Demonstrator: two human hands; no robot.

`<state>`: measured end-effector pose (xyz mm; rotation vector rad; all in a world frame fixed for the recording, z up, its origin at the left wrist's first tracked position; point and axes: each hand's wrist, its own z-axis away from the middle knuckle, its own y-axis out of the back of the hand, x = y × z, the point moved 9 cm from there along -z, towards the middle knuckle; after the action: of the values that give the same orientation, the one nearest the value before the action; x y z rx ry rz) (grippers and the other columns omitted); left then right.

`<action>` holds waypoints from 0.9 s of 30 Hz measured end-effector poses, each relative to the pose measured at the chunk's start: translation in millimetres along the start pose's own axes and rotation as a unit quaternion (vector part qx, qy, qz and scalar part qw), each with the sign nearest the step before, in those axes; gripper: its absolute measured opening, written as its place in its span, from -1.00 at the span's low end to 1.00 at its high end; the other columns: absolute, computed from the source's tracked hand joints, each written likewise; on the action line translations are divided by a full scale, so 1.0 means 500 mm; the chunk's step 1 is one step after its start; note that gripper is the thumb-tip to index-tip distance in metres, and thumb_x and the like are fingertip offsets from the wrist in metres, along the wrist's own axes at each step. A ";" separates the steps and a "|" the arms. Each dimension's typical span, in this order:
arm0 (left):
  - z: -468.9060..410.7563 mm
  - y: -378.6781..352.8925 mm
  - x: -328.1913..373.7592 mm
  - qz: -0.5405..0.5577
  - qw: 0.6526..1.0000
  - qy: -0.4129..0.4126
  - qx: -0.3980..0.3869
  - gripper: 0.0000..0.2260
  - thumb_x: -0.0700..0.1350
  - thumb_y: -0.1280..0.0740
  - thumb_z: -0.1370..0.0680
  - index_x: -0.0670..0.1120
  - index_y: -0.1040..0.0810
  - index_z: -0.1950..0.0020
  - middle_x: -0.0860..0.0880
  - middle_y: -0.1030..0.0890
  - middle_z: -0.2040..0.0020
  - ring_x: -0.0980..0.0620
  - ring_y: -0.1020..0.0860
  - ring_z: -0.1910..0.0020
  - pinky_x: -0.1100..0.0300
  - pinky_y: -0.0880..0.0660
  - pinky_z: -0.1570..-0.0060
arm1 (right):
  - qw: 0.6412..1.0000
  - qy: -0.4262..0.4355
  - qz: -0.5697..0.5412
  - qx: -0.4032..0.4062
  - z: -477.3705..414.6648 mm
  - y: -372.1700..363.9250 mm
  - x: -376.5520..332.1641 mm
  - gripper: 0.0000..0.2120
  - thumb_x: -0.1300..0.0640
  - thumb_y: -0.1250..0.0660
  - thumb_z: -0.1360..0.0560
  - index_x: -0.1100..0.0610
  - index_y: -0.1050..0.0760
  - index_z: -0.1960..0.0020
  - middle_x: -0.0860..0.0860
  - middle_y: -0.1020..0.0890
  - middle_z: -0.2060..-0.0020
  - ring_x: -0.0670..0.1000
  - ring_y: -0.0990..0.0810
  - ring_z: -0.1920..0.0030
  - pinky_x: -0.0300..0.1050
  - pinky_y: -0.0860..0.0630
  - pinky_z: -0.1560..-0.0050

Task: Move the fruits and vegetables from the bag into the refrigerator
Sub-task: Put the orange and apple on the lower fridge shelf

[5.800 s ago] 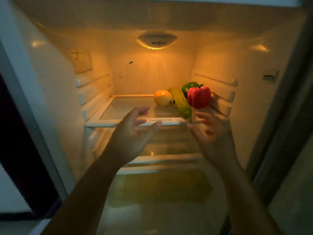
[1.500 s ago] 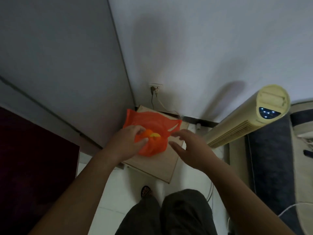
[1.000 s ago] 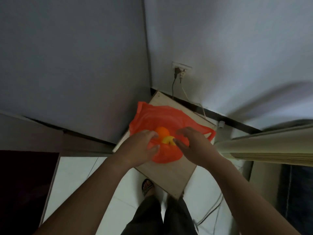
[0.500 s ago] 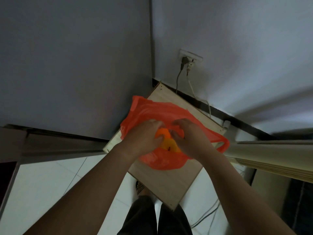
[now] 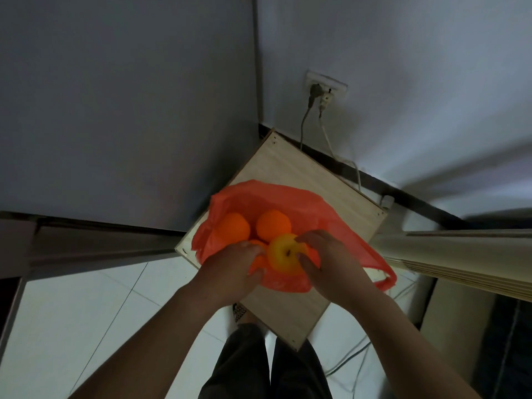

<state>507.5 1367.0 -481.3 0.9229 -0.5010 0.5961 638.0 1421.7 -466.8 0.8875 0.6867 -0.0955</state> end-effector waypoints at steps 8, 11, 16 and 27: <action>-0.035 0.045 0.001 -0.018 0.999 0.013 0.025 -0.72 -0.03 -0.27 -0.55 0.01 -0.46 -0.25 -0.01 -0.49 -0.20 0.04 -0.48 -0.14 0.13 -0.44 -0.08 | 1.000 0.009 0.023 -0.007 -0.038 0.004 0.006 -0.53 0.03 -0.35 -0.46 0.01 -0.34 -0.34 -0.03 -0.42 -0.26 -0.06 -0.44 -0.03 -0.32 -0.33 0.14; -0.031 0.042 -0.004 -0.018 0.999 0.018 0.023 -0.73 -0.03 -0.26 -0.56 0.01 -0.46 -0.26 -0.02 -0.50 -0.19 0.04 -0.49 -0.12 0.11 -0.45 -0.08 | 1.000 0.003 0.028 -0.010 -0.037 -0.010 0.011 -0.49 -0.01 -0.37 -0.45 -0.01 -0.32 -0.35 -0.03 -0.40 -0.28 0.00 -0.45 -0.15 -0.23 -0.41 0.03; -0.017 0.035 -0.014 -0.004 0.999 0.033 0.028 -0.72 -0.03 -0.25 -0.56 0.01 -0.45 -0.27 0.00 -0.50 -0.23 0.05 -0.48 -0.16 0.16 -0.44 -0.10 | 0.999 -0.009 0.030 -0.038 -0.036 -0.029 0.005 -0.41 -0.03 -0.40 -0.43 -0.03 -0.27 -0.39 -0.04 -0.35 -0.33 0.01 -0.41 -0.23 -0.13 -0.46 -0.12; 0.006 0.000 -0.020 0.012 0.999 0.030 0.016 -0.72 -0.06 -0.26 -0.56 -0.01 -0.45 -0.27 0.00 -0.50 -0.22 0.06 -0.48 -0.15 0.22 -0.42 -0.08 | 0.996 -0.001 0.077 -0.051 -0.023 -0.080 0.014 -0.19 -0.05 -0.43 -0.38 -0.06 -0.04 -0.48 -0.03 -0.17 -0.45 0.07 -0.28 -0.36 -0.05 -0.39 -0.22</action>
<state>499.9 1362.1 -486.0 0.9267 -0.4496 0.6530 623.5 1406.3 -503.2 0.8398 0.6132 0.0765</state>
